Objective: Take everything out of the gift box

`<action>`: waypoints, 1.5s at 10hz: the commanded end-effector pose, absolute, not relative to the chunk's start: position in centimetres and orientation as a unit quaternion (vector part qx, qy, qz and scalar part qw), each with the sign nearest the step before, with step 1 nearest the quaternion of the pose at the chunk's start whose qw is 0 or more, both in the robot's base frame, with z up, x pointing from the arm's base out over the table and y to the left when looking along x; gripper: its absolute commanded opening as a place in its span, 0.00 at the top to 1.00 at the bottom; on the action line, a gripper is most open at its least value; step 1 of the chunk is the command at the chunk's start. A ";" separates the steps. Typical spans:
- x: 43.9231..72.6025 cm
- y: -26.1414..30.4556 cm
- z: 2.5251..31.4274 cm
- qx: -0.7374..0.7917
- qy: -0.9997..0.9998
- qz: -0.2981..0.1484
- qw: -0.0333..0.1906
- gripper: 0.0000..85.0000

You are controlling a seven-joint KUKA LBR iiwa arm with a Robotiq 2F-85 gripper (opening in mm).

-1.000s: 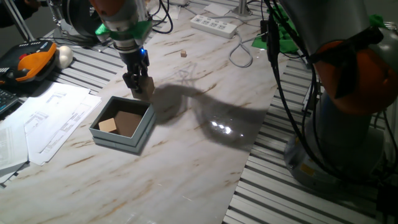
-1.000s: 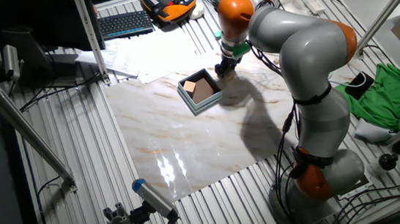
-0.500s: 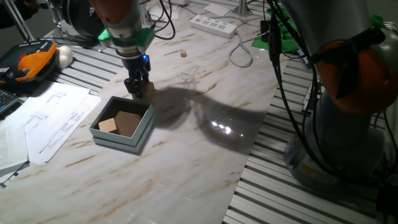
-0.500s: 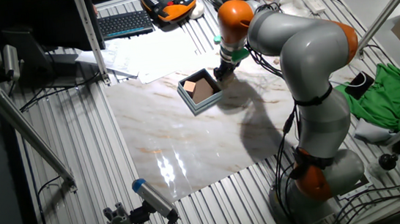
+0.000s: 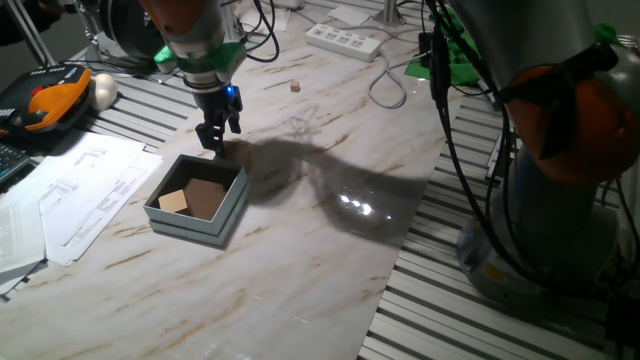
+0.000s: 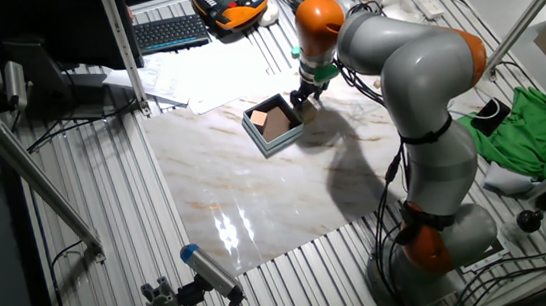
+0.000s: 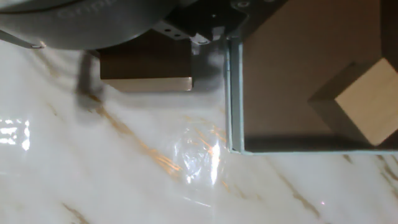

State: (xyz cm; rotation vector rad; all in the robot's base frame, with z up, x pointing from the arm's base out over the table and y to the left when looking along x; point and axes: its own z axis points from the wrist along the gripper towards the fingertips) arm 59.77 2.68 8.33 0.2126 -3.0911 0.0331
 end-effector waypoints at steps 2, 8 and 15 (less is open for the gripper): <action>59.6 4.1 11.0 0.051 -0.998 0.013 0.033 0.20; 57.6 10.1 16.2 0.000 -0.999 -0.016 0.037 0.20; 56.5 11.5 15.3 -0.003 -0.999 -0.024 0.035 0.20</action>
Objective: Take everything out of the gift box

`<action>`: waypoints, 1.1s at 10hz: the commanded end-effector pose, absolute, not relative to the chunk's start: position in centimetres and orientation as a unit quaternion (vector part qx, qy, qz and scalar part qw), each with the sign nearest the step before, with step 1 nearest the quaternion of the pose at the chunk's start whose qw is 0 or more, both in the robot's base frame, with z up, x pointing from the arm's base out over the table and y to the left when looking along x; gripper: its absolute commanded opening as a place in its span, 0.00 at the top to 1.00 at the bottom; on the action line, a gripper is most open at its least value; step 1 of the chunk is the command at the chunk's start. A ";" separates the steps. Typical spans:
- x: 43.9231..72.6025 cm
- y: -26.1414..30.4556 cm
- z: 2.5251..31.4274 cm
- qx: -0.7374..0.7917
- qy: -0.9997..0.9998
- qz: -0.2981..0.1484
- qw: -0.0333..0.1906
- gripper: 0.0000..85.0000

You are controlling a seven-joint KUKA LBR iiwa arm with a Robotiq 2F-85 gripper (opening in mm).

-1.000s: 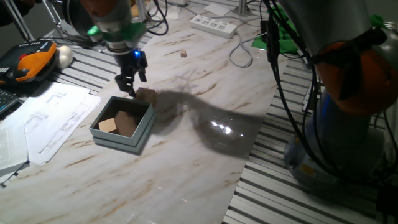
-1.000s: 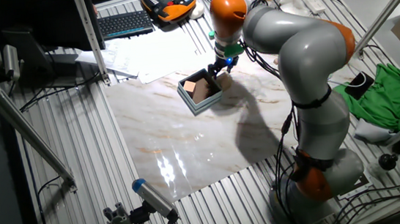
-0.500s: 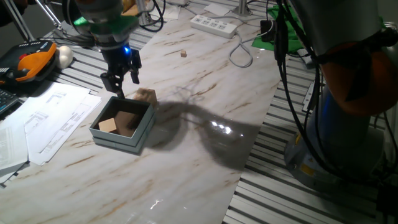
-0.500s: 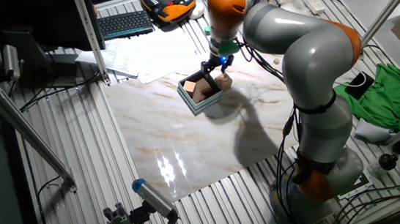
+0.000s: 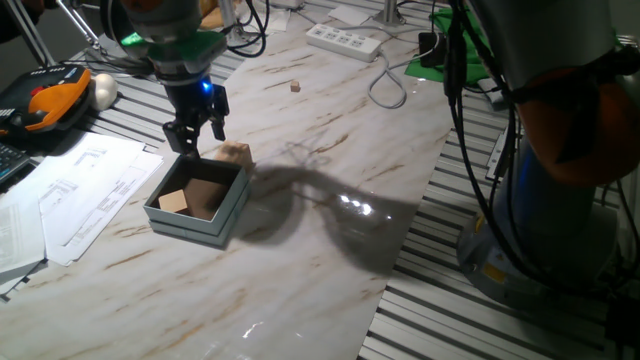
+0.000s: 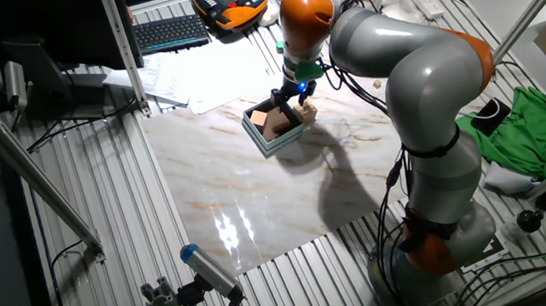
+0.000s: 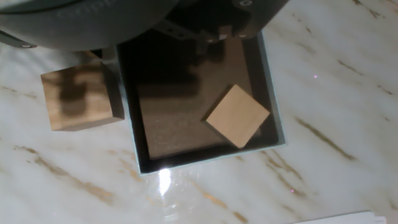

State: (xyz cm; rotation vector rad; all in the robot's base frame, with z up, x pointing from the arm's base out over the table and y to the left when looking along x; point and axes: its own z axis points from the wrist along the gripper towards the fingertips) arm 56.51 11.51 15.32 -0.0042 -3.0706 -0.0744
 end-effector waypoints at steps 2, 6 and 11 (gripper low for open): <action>56.4 11.4 15.5 0.006 -0.999 -0.022 0.033 0.20; 56.4 11.4 15.5 0.045 -0.998 -0.028 0.018 0.20; 56.4 11.4 15.5 0.101 -0.994 -0.041 -0.003 0.40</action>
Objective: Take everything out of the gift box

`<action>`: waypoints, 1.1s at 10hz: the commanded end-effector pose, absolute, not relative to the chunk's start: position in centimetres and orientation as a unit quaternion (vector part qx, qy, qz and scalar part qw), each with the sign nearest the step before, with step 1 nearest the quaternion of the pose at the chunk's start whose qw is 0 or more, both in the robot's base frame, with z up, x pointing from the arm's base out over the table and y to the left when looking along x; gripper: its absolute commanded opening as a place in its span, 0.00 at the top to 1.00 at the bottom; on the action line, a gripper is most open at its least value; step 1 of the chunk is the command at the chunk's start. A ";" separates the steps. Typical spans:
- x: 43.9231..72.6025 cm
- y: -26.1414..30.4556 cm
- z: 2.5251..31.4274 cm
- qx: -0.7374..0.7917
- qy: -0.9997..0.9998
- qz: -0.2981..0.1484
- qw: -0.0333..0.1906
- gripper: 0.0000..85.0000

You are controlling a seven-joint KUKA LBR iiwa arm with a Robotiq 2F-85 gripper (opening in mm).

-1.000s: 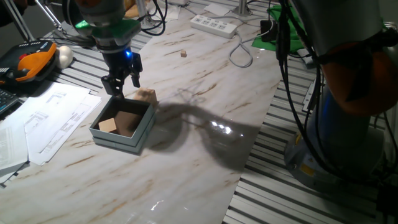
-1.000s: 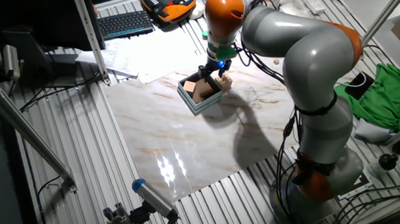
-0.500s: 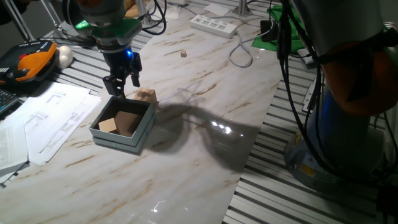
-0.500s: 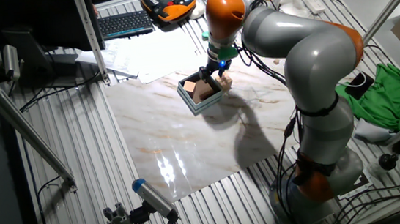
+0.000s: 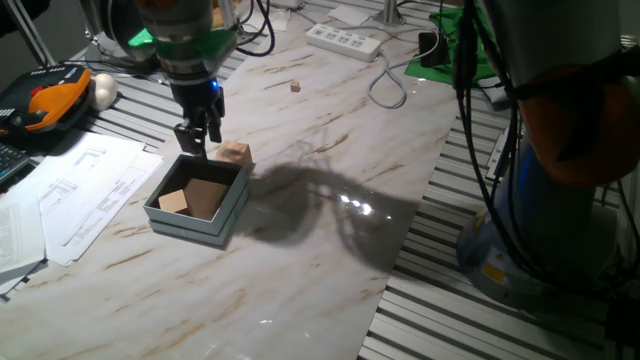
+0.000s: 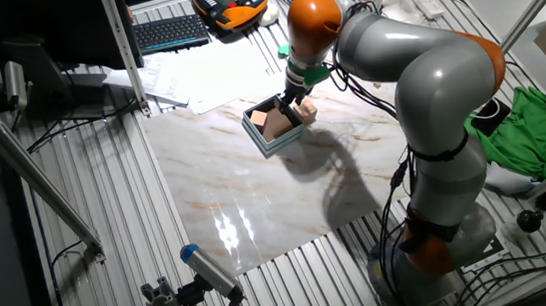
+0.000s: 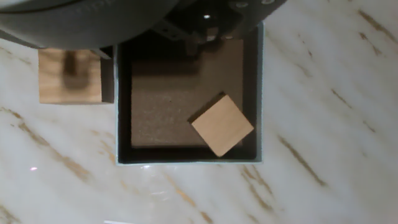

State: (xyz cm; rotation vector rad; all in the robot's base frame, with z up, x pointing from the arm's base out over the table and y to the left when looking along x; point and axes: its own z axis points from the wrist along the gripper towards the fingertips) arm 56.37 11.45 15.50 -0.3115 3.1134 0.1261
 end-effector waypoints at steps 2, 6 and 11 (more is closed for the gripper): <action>56.4 11.4 15.5 -0.098 0.994 0.043 0.000 0.20; 59.5 13.5 13.8 -0.101 0.994 0.052 -0.004 0.20; 60.1 15.2 11.3 -0.097 0.993 0.062 -0.006 0.20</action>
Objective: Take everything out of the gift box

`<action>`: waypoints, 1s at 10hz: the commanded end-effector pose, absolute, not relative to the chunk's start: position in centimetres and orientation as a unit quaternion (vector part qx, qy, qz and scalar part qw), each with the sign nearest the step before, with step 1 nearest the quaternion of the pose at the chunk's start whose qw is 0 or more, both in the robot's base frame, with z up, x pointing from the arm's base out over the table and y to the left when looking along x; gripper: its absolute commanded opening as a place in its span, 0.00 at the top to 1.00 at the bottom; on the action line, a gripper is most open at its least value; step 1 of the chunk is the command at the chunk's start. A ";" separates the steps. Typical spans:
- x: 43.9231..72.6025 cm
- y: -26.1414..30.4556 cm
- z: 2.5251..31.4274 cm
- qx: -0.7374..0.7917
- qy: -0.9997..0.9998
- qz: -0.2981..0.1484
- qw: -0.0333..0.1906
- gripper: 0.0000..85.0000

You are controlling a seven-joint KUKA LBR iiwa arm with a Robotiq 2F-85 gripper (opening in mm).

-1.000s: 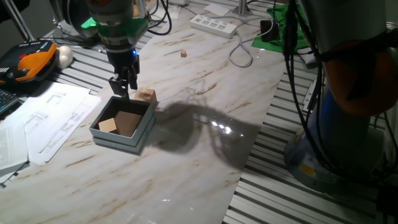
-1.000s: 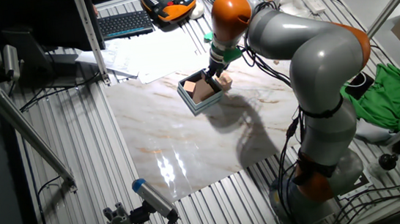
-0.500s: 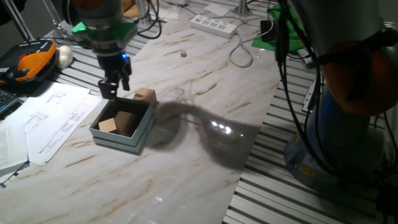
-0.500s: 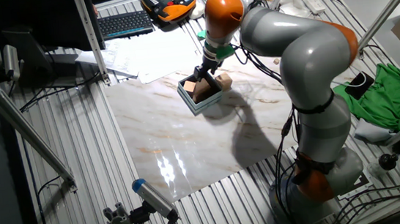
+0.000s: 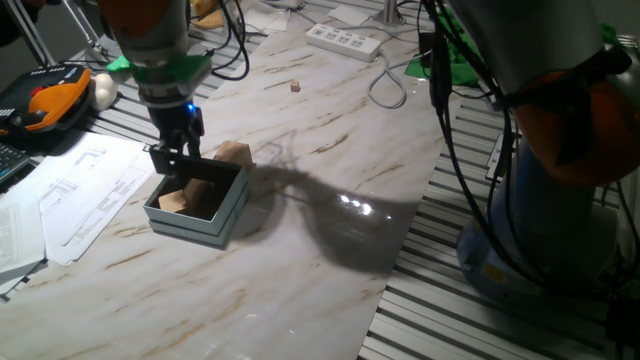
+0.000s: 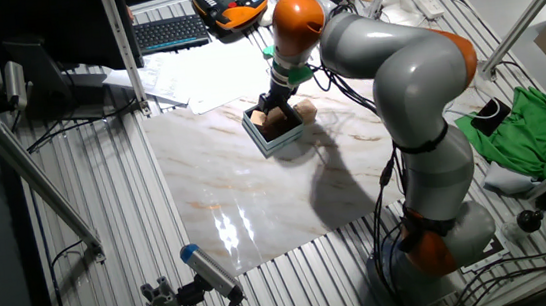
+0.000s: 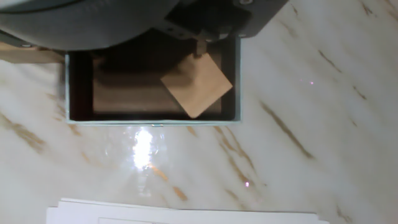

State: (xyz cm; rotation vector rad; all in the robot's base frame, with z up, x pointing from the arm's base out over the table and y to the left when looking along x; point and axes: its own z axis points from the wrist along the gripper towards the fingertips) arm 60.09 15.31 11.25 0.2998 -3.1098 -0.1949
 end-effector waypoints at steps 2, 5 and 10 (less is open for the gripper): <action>60.0 16.1 10.3 0.092 -0.994 -0.067 0.001 0.20; 60.1 16.9 9.0 0.102 -0.992 -0.077 -0.007 0.20; 60.9 17.4 7.4 0.115 -0.989 -0.090 -0.020 0.00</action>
